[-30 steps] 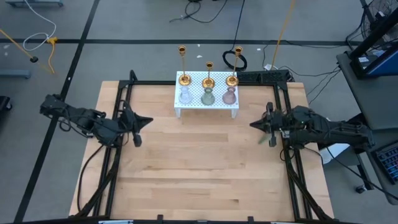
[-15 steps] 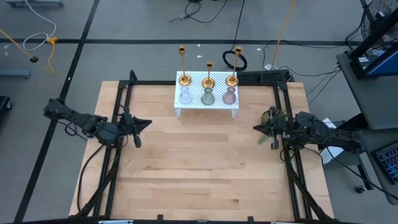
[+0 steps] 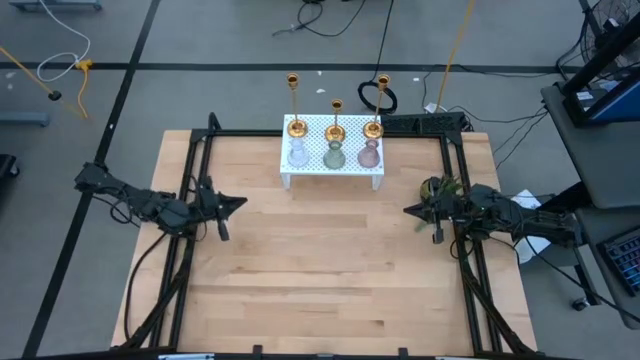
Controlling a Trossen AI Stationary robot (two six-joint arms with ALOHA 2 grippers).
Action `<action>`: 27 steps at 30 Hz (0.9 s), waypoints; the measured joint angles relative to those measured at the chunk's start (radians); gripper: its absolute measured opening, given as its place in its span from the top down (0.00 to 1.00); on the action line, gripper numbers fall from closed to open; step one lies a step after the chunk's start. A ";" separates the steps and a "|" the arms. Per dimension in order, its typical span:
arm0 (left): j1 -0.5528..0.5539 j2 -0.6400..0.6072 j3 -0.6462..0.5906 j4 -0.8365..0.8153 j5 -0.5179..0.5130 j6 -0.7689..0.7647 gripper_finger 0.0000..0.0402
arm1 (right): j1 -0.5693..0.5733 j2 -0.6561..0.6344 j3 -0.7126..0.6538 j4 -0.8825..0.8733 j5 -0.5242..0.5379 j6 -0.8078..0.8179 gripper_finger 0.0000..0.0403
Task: Pick & Place candle stick holders
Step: Return to Home Position
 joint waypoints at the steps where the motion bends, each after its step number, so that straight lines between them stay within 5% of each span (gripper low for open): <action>1: 0.000 0.000 -0.023 0.039 0.006 0.015 0.98 | 0.000 0.000 -0.005 0.000 0.000 0.001 1.00; 12: 0.000 0.000 -0.203 0.393 0.105 0.171 0.93 | 0.000 0.000 -0.047 0.018 0.001 0.002 1.00; 21: 0.000 0.000 -0.219 0.451 0.109 0.184 0.99 | 0.000 0.001 -0.057 0.112 0.001 0.001 1.00; 27: 0.000 0.001 -0.219 0.448 0.109 0.189 0.94 | 0.000 0.001 -0.081 0.191 0.001 -0.002 1.00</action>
